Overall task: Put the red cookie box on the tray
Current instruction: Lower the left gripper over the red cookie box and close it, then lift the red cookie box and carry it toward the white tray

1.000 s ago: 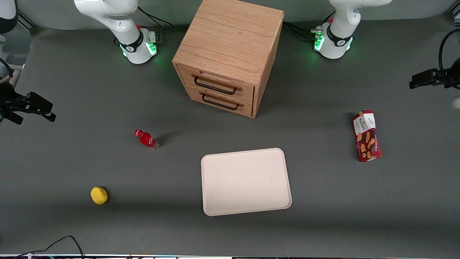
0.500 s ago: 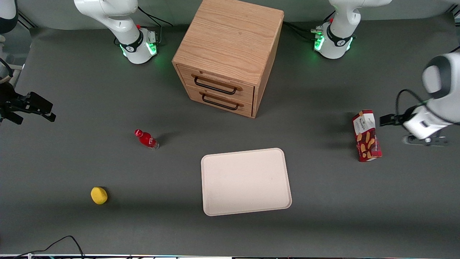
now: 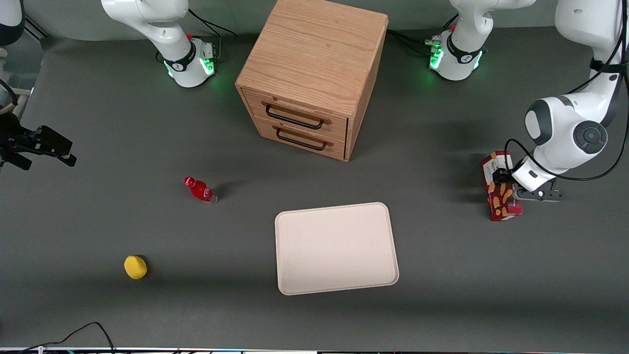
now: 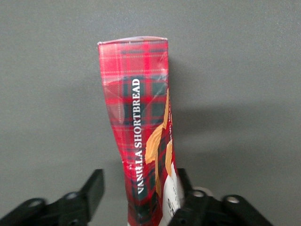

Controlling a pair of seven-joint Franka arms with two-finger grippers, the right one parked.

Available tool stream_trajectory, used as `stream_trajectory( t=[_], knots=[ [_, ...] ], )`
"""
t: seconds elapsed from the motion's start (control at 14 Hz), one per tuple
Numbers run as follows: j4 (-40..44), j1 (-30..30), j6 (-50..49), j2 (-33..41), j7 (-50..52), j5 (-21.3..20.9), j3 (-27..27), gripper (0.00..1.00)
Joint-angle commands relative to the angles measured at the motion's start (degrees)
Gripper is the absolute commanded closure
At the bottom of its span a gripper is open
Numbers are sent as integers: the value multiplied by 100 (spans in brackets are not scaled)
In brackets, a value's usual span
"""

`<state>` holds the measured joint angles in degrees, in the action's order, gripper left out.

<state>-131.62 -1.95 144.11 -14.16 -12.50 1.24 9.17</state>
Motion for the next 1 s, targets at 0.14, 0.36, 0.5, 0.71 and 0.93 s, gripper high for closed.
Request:
stream_trajectory(
  t=[0.14,0.36,0.5,0.71,0.93],
  knots=[
    [-13,-25,12,176,-156,358,5,100],
    [398,-33,-626,457,-104,535,-3,100],
    [1327,-51,-1915,589,132,526,-12,100],
    [3111,-95,-3859,476,642,509,-144,100],
    [4475,-112,-4846,169,1589,517,-739,100]
  ],
)
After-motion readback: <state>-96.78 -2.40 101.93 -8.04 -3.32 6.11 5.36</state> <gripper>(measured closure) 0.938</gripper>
